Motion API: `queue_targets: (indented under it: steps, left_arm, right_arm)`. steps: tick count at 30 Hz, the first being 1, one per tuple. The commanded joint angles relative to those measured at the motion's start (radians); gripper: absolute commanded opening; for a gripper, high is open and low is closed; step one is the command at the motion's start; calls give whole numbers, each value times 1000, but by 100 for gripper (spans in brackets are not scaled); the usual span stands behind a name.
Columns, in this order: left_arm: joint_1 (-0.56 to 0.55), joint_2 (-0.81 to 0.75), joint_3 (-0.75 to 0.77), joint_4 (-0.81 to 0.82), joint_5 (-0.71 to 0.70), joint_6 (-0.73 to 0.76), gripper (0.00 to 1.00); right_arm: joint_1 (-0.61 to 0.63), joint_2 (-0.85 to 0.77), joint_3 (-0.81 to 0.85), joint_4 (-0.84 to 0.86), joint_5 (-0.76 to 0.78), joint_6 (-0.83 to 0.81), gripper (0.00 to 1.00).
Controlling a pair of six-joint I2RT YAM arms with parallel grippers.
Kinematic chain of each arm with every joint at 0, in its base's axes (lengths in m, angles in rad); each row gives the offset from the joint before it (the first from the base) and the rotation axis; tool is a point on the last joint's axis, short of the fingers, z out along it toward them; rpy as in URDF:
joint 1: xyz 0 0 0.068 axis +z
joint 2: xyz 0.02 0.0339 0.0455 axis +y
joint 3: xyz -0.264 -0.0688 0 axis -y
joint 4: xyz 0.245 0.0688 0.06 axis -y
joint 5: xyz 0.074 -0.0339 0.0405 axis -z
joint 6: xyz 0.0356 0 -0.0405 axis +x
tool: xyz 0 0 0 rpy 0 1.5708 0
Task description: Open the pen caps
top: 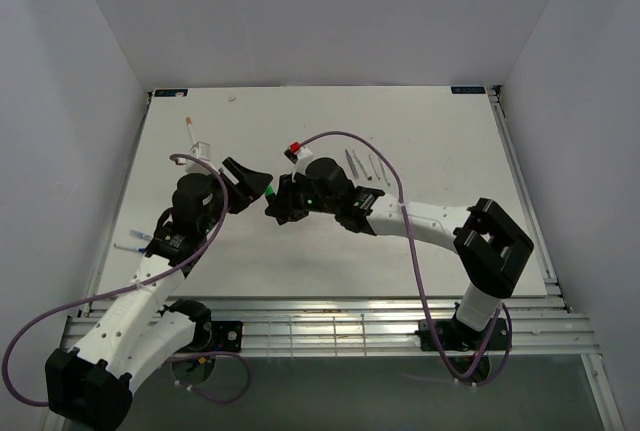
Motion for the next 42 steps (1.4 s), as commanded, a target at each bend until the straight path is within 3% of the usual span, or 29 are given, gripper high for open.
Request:
queue_targets:
  steps: [1, 5, 7, 10, 12, 19, 21, 26, 31, 38, 42]
  left_arm:
    - [-6, -18, 24, 60, 48, 128, 77]
    - [-6, -21, 13, 120, 118, 200, 75]
    - [-6, -30, 1, 143, 154, 237, 69]
    - [-6, -67, -38, 198, 232, 274, 59]
    - [-4, -107, -79, 233, 267, 295, 59]
    - [-4, -154, -164, 342, 407, 268, 63]
    - [-4, -145, -174, 392, 454, 249, 74]
    - [-4, -147, -191, 420, 500, 223, 85]
    - [-4, -111, -181, 423, 508, 202, 85]
    - [-4, -70, -187, 511, 531, 128, 61]
    - [-4, -64, -191, 543, 543, 104, 59]
  right_arm:
    - [-8, -72, -22, 23, -75, -19, 8]
    - [-19, -107, -56, 70, -165, 4, 8]
    - [-33, -130, -87, 113, -222, 38, 8]
    - [-77, -144, -166, 247, -346, 124, 8]
    - [-119, -150, -225, 358, -452, 182, 8]
    - [-183, -179, -358, 604, -616, 312, 8]
    - [-186, -176, -369, 639, -641, 334, 8]
    - [-186, -181, -381, 724, -667, 382, 8]
    - [-188, -165, -374, 773, -691, 418, 8]
    - [-186, -115, -383, 899, -713, 506, 8]
    - [-186, -96, -385, 925, -716, 520, 8]
